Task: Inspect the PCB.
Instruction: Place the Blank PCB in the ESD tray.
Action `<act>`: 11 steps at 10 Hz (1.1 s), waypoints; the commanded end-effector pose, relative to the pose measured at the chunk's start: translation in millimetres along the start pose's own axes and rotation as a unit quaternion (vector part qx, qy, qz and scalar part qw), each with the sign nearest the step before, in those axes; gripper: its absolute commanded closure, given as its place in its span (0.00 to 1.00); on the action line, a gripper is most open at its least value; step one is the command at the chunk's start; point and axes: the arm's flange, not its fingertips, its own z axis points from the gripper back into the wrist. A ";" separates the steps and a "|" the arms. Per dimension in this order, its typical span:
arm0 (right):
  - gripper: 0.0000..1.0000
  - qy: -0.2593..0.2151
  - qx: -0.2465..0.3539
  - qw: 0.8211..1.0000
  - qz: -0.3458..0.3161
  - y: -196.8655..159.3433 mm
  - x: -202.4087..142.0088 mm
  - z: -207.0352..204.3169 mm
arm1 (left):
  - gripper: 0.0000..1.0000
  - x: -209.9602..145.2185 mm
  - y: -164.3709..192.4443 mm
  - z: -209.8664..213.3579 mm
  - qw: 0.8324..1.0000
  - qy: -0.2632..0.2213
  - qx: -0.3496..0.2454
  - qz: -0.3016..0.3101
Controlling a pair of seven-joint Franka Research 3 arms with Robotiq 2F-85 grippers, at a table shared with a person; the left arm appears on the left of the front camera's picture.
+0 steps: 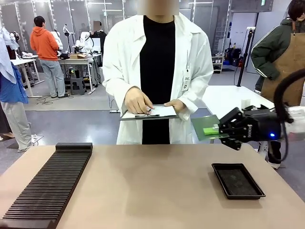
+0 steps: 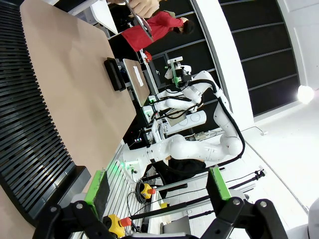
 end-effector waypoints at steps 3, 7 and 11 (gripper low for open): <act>0.97 0.001 -0.100 0.995 0.022 -38.9 -4.2 37.3 | 0.00 -0.9 -3.5 1.1 1.000 0.003 0.005 -0.001; 0.97 -0.002 -0.208 0.978 0.026 -86.0 25.7 68.9 | 0.00 -0.9 -3.5 1.1 1.000 0.003 0.005 -0.001; 0.97 -0.004 -0.259 0.966 0.003 -115.8 65.6 80.1 | 0.00 -0.9 -3.5 1.1 1.000 0.003 0.005 -0.001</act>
